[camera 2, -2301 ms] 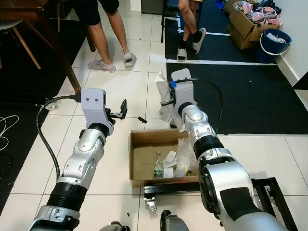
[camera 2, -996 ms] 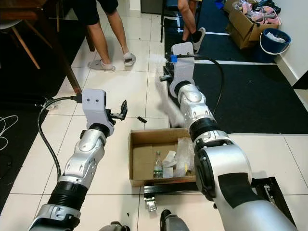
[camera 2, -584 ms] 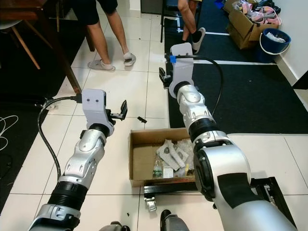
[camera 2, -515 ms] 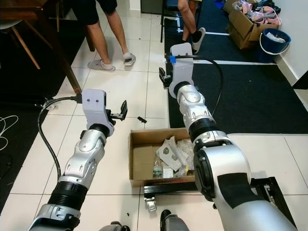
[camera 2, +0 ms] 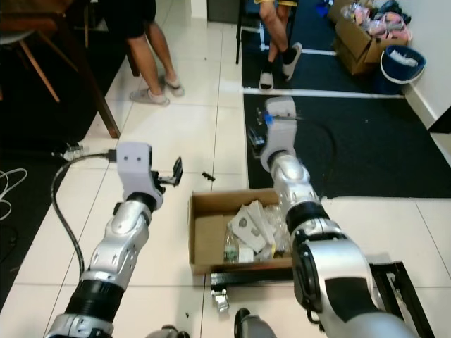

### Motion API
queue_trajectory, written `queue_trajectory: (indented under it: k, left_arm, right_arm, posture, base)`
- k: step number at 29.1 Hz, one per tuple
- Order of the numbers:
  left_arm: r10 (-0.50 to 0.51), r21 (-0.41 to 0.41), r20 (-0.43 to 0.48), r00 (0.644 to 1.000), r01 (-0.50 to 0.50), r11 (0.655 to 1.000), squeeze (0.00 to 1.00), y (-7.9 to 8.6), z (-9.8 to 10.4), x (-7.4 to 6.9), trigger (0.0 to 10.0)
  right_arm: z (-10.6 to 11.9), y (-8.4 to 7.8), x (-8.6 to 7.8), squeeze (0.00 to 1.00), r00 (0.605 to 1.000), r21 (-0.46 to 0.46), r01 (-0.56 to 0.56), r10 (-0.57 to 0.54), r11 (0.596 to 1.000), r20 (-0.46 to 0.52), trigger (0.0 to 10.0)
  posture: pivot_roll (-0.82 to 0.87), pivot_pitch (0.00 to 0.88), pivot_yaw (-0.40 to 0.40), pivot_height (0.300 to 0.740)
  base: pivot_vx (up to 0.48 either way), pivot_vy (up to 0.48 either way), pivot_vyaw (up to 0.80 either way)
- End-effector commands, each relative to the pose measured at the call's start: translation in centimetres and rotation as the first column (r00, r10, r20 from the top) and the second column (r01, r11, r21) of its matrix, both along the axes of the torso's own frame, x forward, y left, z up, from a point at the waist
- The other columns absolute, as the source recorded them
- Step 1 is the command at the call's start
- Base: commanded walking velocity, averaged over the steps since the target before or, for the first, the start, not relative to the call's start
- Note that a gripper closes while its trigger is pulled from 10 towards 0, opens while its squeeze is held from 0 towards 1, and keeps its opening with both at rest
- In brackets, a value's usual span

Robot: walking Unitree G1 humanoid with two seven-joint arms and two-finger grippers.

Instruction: Picking trash to rubbish bin

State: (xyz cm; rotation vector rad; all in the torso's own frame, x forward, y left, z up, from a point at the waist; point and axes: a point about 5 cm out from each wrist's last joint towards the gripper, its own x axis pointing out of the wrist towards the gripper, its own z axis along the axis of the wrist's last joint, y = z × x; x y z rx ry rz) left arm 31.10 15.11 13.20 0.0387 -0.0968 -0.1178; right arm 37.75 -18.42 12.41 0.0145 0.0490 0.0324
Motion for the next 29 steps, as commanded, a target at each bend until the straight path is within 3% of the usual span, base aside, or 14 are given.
queue_trajectory:
  k: [1, 3, 6, 8, 12, 19, 29]
  left_arm:
    - [0.011, 0.022, 0.005, 1.0, -0.011, 1.0, 0.0, 1.3, -0.2, -0.7, 10.0]
    - [0.025, 0.021, 0.005, 1.0, -0.025, 0.999, 0.0, 2.1, -0.5, -1.0, 10.0]
    - [0.029, 0.017, 0.009, 1.0, -0.029, 0.999, 0.0, 2.3, -0.5, -1.2, 10.0]
    - [0.003, -0.003, 0.013, 1.0, -0.003, 1.0, 0.0, 2.0, -0.6, -1.7, 10.0]
    - [0.016, -0.038, -0.004, 1.0, -0.016, 0.999, 0.0, 1.1, -0.4, -1.6, 10.0]
    - [0.0, -0.025, 0.003, 1.0, 0.0, 1.0, 0.0, -0.8, -0.5, -1.4, 10.0]
    - [0.018, -0.037, 0.013, 1.0, -0.017, 0.999, 0.0, -1.0, -0.2, -1.0, 10.0]
  right_arm:
    - [-2.2, -2.5, -1.5, 0.0, 0.994, 0.028, 0.101, -0.099, 0.995, -0.049, 10.0]
    - [-3.3, -3.7, -3.0, 0.0, 0.988, 0.035, 0.149, -0.147, 0.988, -0.035, 10.0]
    - [-3.8, -4.0, -3.9, 0.0, 0.987, 0.04, 0.163, -0.162, 0.986, -0.012, 10.0]
    - [-4.6, -3.1, -6.3, 0.0, 0.99, 0.043, 0.13, -0.132, 0.991, 0.046, 10.0]
    - [-5.1, -1.5, -8.0, 0.0, 0.996, 0.03, 0.061, -0.063, 0.998, 0.058, 10.0]
    - [-5.5, -0.2, -9.1, 0.0, 0.999, 0.014, 0.033, -0.033, 0.999, 0.039, 10.0]
    - [-5.2, 0.1, -10.2, 0.0, 0.999, 0.025, 0.015, -0.016, 1.0, 0.034, 10.0]
  posture:
    - [-0.02, 0.154, -0.047, 0.74]
    - [-0.03, 0.145, -0.027, 0.74]
    - [-0.03, 0.145, -0.027, 0.74]
    - [-0.04, 0.141, -0.006, 0.74]
    - [-0.04, 0.135, -0.008, 0.74]
    - [-0.03, 0.128, -0.012, 0.74]
    - [-0.03, 0.127, -0.004, 0.74]
  base:
    - [0.0, 0.0, 0.0]
    - [0.0, 0.0, 0.0]
    - [0.0, 0.0, 0.0]
    - [0.0, 0.0, 0.0]
    - [0.0, 0.0, 0.0]
    - [0.0, 0.0, 0.0]
    - [0.0, 0.0, 0.0]
